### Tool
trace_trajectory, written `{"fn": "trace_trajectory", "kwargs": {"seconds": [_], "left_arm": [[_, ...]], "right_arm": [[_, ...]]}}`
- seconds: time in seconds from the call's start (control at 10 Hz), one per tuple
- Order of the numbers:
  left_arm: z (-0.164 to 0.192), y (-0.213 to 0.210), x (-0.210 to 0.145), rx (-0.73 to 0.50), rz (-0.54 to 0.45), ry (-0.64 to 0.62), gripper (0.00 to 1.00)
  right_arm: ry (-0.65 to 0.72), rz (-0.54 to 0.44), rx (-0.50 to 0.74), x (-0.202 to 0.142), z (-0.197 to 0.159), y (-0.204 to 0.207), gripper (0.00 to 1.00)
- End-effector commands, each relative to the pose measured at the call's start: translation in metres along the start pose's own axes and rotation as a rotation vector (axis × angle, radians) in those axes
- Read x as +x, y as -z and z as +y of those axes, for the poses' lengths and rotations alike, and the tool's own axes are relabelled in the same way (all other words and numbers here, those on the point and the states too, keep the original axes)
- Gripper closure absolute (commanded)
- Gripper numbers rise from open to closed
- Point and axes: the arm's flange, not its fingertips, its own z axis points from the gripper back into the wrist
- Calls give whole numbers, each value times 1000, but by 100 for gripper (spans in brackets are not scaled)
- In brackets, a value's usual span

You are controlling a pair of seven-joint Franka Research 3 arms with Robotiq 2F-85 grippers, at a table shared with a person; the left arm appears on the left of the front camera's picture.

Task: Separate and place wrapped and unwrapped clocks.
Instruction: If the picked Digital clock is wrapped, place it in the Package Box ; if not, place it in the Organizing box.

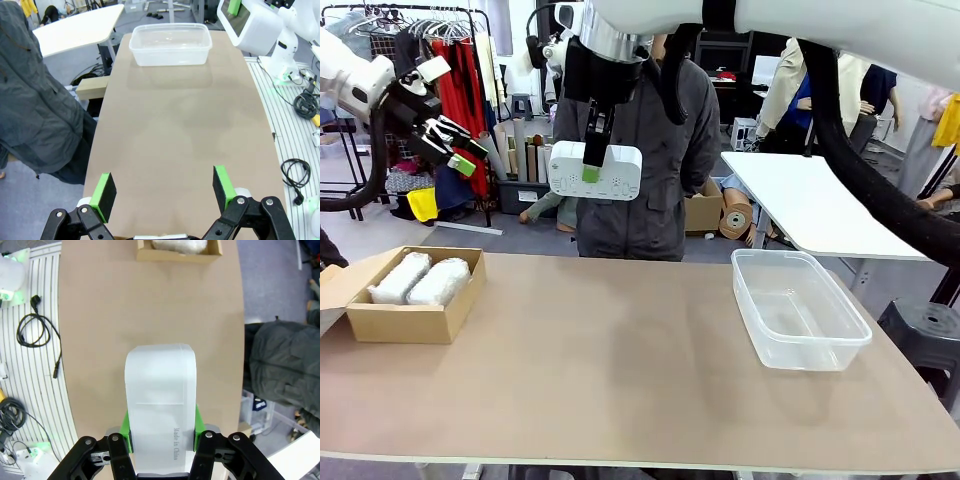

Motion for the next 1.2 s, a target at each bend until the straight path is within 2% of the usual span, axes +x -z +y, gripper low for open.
{"fn": "trace_trajectory", "kwargs": {"seconds": [0.0,0.3,0.6,0.9,1.1], "left_arm": [[-2,0,0,5,9,1,0],[-2,0,0,5,9,1,0],[-2,0,0,5,9,1,0],[-2,0,0,5,9,1,0],[-2,0,0,5,9,1,0]], "right_arm": [[1,-6,-7,0,0,-5,100],[19,4,14,-1,-1,2,100],[90,5,26,-24,-4,-4,100],[221,-34,-12,-55,-9,-16,100],[394,-54,-59,-78,-20,-26,100]]}}
